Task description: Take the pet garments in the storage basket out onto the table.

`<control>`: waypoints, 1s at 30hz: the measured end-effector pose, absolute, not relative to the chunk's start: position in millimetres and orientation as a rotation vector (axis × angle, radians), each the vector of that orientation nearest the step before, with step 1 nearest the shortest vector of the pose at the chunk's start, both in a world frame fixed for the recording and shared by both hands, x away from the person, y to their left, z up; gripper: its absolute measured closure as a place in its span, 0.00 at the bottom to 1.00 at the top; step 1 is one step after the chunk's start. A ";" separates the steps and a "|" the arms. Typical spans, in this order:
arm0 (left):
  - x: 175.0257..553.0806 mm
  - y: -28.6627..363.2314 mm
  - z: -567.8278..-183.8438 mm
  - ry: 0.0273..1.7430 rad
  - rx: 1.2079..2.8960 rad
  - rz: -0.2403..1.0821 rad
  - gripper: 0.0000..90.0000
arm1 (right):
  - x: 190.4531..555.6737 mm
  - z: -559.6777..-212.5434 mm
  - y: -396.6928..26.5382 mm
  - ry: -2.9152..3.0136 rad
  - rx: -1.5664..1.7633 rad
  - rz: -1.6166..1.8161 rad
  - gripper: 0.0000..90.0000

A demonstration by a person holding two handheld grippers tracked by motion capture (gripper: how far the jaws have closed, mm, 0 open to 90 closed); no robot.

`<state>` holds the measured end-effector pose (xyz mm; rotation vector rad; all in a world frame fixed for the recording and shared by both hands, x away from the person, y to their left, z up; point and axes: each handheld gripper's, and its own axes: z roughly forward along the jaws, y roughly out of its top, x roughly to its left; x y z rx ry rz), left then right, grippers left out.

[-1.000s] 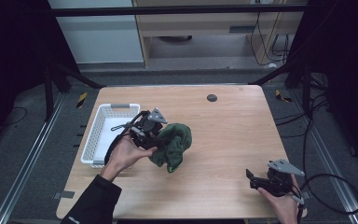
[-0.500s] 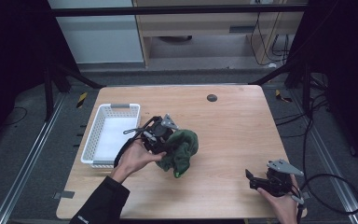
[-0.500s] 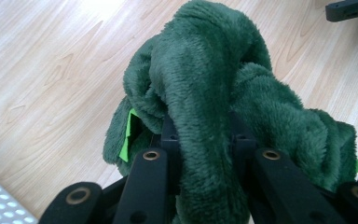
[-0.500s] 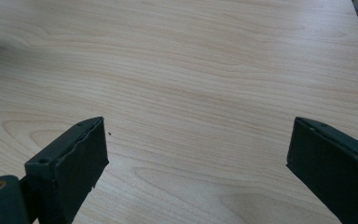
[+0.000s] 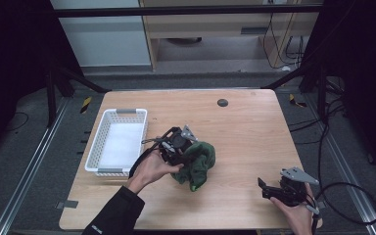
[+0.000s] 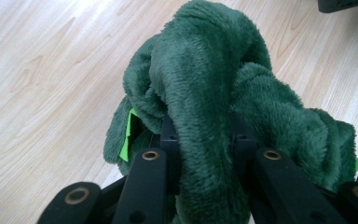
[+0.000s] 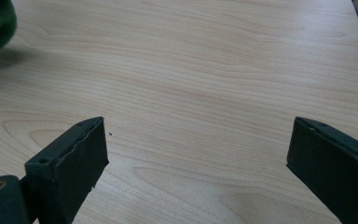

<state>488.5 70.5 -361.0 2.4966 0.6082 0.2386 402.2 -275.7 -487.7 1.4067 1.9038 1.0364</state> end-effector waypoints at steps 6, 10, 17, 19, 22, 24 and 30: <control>488.1 61.8 -370.4 0.594 2.518 0.227 0.81 | 402.1 -487.8 -275.5 1.908 1.404 1.037 0.06; 488.7 58.5 -377.3 0.597 2.527 0.233 0.80 | 402.4 -488.3 -275.8 1.907 1.399 1.032 0.06; 490.3 52.7 -390.4 0.598 2.547 0.228 0.76 | 402.4 -488.4 -275.6 1.908 1.399 1.031 0.06; 490.7 51.6 -393.3 0.592 2.557 0.229 0.74 | 402.4 -488.4 -275.8 1.908 1.398 1.031 0.06; 490.9 51.0 -397.2 0.591 2.564 0.231 0.71 | 402.4 -488.6 -276.0 1.909 1.401 1.031 0.06; 491.2 51.3 -399.6 0.597 2.569 0.231 0.69 | 402.4 -488.6 -275.9 1.909 1.401 1.031 0.06; 492.3 54.4 -405.1 0.613 2.558 0.211 0.60 | 402.4 -488.7 -275.8 1.911 1.402 1.030 0.06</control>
